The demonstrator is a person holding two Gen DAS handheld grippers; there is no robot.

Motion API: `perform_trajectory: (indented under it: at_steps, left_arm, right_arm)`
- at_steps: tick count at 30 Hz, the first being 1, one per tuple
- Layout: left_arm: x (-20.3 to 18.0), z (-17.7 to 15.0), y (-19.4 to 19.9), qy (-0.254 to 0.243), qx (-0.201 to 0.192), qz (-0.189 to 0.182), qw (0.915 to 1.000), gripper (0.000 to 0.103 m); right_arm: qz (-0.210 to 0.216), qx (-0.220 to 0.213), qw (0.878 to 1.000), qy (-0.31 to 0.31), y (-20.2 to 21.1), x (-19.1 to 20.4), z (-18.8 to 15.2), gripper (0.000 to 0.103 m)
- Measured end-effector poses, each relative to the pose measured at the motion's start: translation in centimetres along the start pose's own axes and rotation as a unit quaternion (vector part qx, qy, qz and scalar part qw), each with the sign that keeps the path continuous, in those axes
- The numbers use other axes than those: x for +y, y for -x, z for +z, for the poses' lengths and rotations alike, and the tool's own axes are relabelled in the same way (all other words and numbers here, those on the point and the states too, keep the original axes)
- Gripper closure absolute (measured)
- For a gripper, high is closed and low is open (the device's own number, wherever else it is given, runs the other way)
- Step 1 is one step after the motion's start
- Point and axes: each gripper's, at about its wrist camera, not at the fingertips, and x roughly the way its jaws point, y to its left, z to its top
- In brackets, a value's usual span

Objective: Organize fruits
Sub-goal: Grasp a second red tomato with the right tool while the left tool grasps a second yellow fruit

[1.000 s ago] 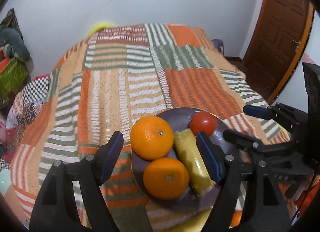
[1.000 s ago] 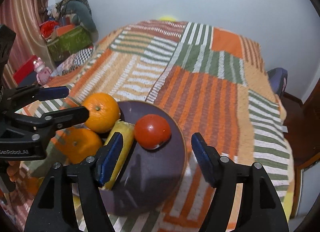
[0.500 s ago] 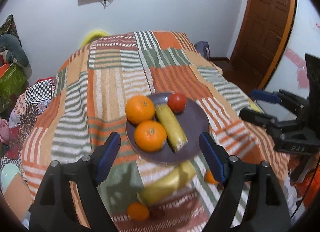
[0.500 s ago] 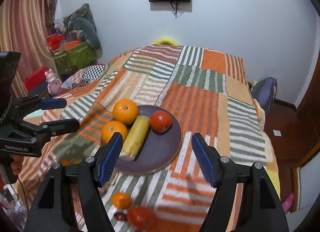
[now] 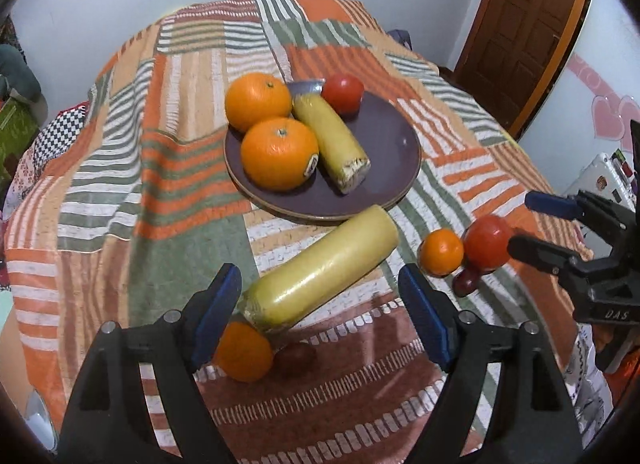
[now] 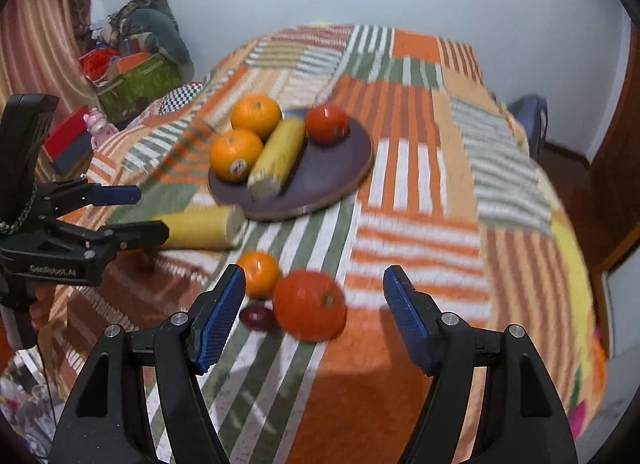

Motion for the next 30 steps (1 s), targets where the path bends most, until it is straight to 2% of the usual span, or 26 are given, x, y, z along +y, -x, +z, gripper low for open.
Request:
perform_trajectory:
  at_steps: [6,12,15,16,22,24,26,30]
  left_arm:
    - [-0.6,0.5,-2.7,-0.033,0.02,0.002,0.9993,0.022]
    - [-0.9,1.0,-5.5,-0.056,0.051,-0.006,0.9971,0.022]
    - [-1.3,1.1,-6.0,-0.068,0.048,-0.008,0.9965,0.023]
    - [-1.3,1.1,-6.0,-0.071,0.045,-0.011,0.9964,0.024]
    - [-1.6,0.9,-5.2,-0.085,0.023,-0.015,0.996,0.036]
    - [-1.7,1.0,-4.7,-0.087,0.015,-0.013,0.996,0.046]
    - [-1.5,1.3,-4.0,-0.085,0.004,0.004,0.9963,0.053]
    - [0.3,2.0,-3.2,-0.052,-0.005,0.01,0.9986,0.058]
  right_arm:
    - [0.007,0.023,1.0,-0.019,-1.6,-0.5,-1.2,0.035]
    - [0.016,0.035,0.999,-0.009,-2.8,-0.2,-1.5,0.035]
    - [0.022,0.034,0.999,-0.013,-2.9,-0.3,-1.7,0.036]
    - [0.025,0.033,0.999,-0.014,-2.8,-0.4,-1.7,0.039]
    - [0.051,0.037,0.998,-0.023,-2.8,-0.8,-1.5,0.059]
    - [0.057,0.037,0.997,-0.03,-2.7,-0.9,-1.5,0.059]
    - [0.06,0.037,0.997,-0.036,-2.6,-1.1,-1.6,0.059]
    - [0.053,0.033,0.997,-0.035,-2.2,-1.1,-1.6,0.059]
